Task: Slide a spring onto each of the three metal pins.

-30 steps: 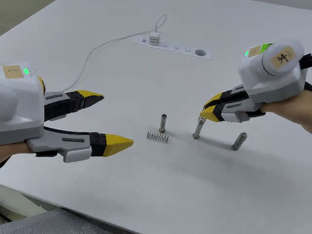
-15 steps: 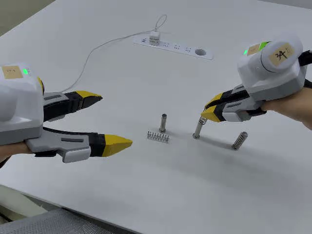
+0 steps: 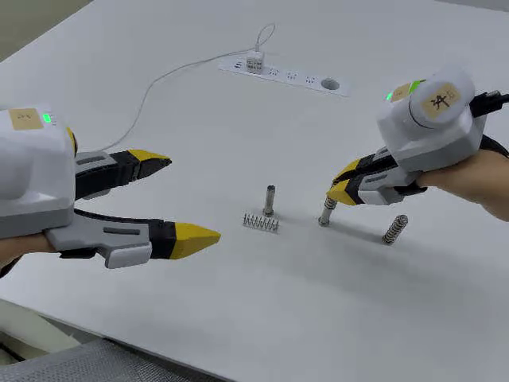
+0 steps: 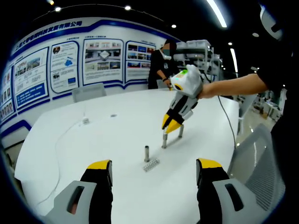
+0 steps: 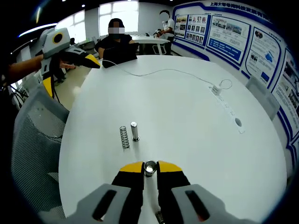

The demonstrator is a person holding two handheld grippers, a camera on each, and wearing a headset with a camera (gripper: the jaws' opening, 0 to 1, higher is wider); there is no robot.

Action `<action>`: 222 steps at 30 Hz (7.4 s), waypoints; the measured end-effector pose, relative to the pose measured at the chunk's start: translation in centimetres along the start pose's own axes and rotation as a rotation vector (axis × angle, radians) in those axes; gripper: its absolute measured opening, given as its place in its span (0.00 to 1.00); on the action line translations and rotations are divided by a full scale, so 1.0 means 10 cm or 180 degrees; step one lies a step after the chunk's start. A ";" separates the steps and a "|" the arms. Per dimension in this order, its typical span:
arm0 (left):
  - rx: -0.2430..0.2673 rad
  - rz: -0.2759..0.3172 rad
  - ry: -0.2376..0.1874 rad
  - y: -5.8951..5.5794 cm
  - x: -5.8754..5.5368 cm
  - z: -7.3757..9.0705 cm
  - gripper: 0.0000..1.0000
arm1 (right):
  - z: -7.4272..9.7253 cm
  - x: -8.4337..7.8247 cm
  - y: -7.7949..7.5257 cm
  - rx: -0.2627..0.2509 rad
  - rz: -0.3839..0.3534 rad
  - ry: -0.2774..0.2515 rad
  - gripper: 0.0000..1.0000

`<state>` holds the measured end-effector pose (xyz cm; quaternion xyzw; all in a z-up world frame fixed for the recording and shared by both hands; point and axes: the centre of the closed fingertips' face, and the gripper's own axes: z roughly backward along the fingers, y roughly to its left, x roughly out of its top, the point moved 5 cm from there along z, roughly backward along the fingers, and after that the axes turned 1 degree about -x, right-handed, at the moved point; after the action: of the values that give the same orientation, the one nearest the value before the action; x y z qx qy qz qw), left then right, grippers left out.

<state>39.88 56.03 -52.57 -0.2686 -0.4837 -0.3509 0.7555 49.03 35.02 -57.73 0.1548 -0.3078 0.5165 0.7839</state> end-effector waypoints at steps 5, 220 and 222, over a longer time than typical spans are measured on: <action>0.0011 -0.0004 0.0009 0.00 0.00 0.01 0.75 | -0.09 -0.09 0.02 0.0005 0.0015 0.0073 0.11; -0.1006 -0.1053 -0.0050 -1.12 0.40 -0.52 0.10 | 1.17 0.66 1.34 0.0994 0.0837 -0.1388 0.11; -0.1011 -0.1043 -0.0059 -1.13 0.40 -0.53 0.10 | 1.15 0.69 1.36 0.1011 0.0817 -0.1415 0.11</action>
<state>34.94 44.08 -50.20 -0.3052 -0.4665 -0.5381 0.6322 34.94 39.14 -45.54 0.3446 -0.4044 0.6064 0.5916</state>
